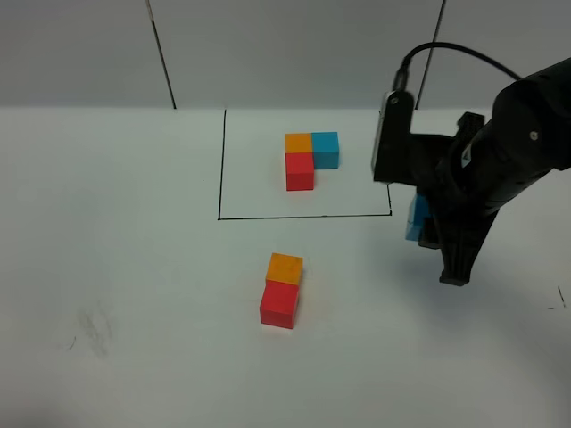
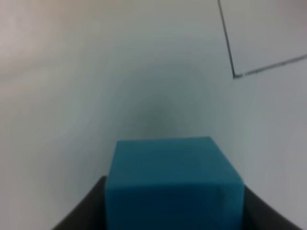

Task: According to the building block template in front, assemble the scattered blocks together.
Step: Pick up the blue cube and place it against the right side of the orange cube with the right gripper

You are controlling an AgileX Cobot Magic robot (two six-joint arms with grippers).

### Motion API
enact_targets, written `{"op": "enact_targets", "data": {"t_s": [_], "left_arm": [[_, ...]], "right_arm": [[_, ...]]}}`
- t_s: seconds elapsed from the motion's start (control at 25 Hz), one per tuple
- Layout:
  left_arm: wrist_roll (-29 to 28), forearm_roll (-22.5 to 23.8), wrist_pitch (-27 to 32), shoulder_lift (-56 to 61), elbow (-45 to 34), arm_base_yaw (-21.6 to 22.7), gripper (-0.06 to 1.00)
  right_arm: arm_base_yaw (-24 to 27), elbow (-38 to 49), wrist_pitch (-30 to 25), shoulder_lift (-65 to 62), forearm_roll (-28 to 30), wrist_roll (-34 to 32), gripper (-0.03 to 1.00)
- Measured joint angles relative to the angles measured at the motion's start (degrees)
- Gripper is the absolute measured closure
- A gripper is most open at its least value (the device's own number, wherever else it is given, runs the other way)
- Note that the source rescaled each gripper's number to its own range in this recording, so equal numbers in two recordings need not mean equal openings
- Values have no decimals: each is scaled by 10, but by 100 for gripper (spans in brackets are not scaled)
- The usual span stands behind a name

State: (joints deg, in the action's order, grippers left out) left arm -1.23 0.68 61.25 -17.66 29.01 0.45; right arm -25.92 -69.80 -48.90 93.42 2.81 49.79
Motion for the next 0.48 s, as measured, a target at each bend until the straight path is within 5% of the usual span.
{"op": "enact_targets", "data": {"t_s": [0.48], "left_arm": [[0,0,0,0,0,0,94]], "right_arm": [[-46,-17,31,12,-59,41,41]]}}
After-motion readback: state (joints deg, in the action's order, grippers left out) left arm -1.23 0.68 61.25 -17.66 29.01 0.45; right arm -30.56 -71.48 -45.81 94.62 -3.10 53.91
